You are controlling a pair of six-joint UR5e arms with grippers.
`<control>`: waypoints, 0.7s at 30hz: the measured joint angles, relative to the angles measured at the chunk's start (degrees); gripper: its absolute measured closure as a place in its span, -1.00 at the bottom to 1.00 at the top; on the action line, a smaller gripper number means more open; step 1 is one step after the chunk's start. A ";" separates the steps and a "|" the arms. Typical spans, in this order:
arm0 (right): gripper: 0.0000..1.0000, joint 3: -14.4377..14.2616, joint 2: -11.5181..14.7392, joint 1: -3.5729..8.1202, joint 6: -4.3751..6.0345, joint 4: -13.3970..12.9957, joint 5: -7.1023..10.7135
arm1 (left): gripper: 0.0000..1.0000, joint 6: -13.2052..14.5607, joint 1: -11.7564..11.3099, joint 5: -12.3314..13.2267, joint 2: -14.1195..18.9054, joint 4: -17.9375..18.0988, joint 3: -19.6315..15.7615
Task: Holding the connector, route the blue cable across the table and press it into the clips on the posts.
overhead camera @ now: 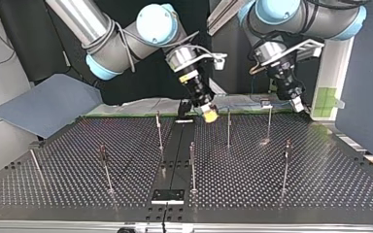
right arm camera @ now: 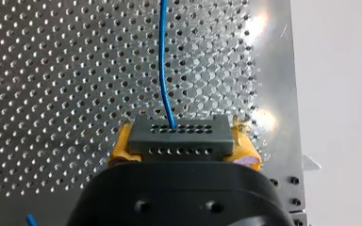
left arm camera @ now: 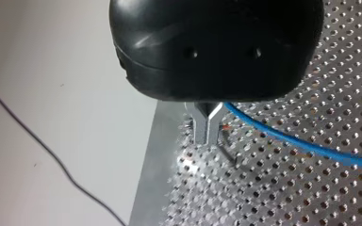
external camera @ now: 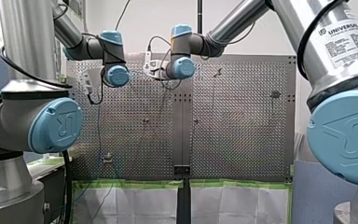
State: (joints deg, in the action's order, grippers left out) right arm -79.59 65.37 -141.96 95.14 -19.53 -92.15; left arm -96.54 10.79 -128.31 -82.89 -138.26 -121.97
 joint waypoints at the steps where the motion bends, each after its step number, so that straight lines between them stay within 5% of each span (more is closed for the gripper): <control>1: 1.00 0.66 -0.31 -0.05 0.13 0.31 0.15 | 1.00 -0.03 -0.04 0.12 -0.42 0.06 0.17; 7: 1.00 4.27 -2.50 -0.26 1.46 1.08 0.61 | 1.00 -0.19 -0.89 0.36 -1.63 0.39 1.60; 21: 1.00 12.45 -6.89 0.44 2.47 3.41 1.10 | 1.00 -0.13 -3.40 3.01 -5.80 1.16 5.07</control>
State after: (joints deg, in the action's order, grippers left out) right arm -67.14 58.49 -141.53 97.60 -16.13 -91.05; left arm -96.67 7.38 -125.30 -88.69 -137.09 -116.91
